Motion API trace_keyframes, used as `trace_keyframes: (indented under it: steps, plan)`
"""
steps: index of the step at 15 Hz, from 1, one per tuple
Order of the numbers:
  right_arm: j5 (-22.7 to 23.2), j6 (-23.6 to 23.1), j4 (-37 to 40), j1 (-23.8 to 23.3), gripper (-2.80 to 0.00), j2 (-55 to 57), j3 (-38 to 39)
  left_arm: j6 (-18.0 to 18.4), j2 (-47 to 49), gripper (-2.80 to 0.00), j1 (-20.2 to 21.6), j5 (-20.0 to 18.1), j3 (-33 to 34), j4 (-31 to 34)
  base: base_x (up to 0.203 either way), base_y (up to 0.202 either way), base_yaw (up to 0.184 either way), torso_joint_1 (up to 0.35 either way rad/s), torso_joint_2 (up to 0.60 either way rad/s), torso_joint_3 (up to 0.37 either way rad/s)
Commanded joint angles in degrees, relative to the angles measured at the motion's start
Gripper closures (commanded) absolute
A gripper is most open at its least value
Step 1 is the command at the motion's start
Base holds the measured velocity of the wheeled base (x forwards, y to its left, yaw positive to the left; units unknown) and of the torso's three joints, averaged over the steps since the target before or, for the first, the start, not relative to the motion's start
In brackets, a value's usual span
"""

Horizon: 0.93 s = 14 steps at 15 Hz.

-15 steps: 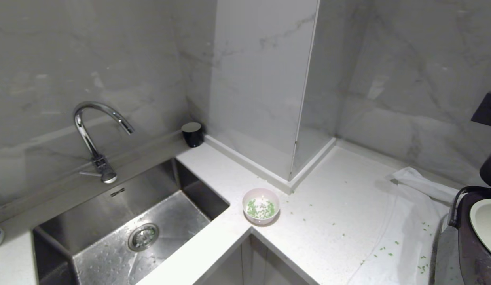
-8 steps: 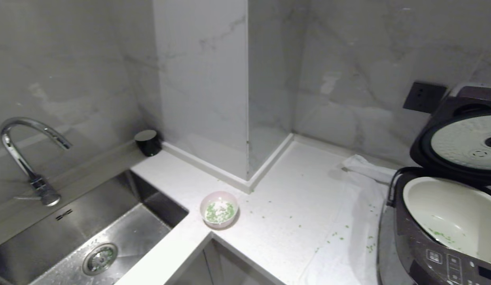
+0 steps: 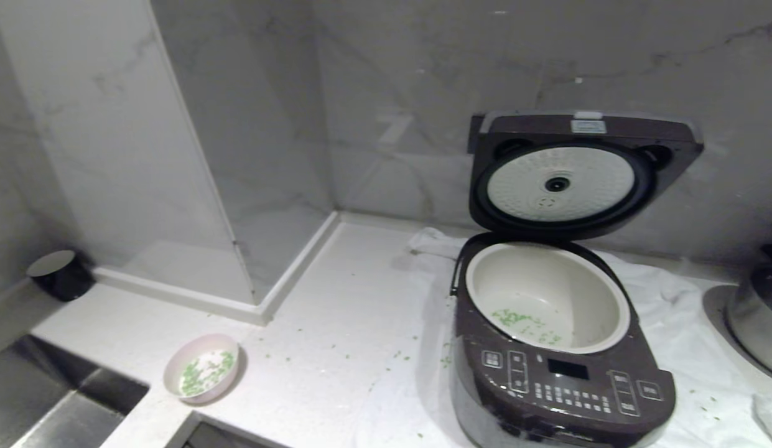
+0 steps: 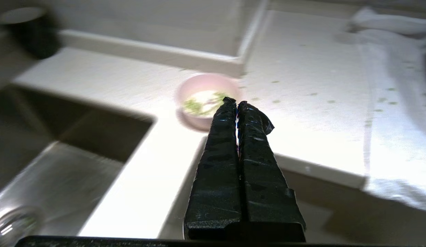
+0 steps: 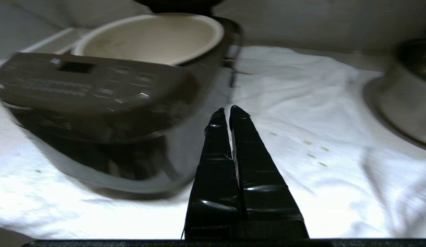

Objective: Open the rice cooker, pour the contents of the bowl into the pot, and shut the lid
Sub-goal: Pour the water from the bowl into the rice cooker

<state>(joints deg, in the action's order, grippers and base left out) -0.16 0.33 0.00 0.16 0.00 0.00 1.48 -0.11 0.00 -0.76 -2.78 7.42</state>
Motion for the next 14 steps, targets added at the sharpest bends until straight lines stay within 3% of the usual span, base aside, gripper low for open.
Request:
trace_keyframes:
  steps: [1,8,14]
  plan:
    - [-0.02,0.02,0.00,0.02,0.00,0.00,0.00,-0.35,0.11,0.00,-0.01,0.34,-0.03,0.05,-0.002,0.005,-0.183,0.007,0.01,0.007]
    - [-0.02,0.02,0.00,0.02,0.00,0.00,0.00,-0.60,0.11,0.00,0.00,0.50,0.05,0.05,0.000,0.006,-0.163,0.004,0.00,0.006]
    - [-0.02,0.07,0.00,0.02,0.00,0.00,0.00,-1.30,0.11,0.00,0.00,1.12,0.05,0.05,0.000,0.001,-0.010,0.001,0.00,0.001]
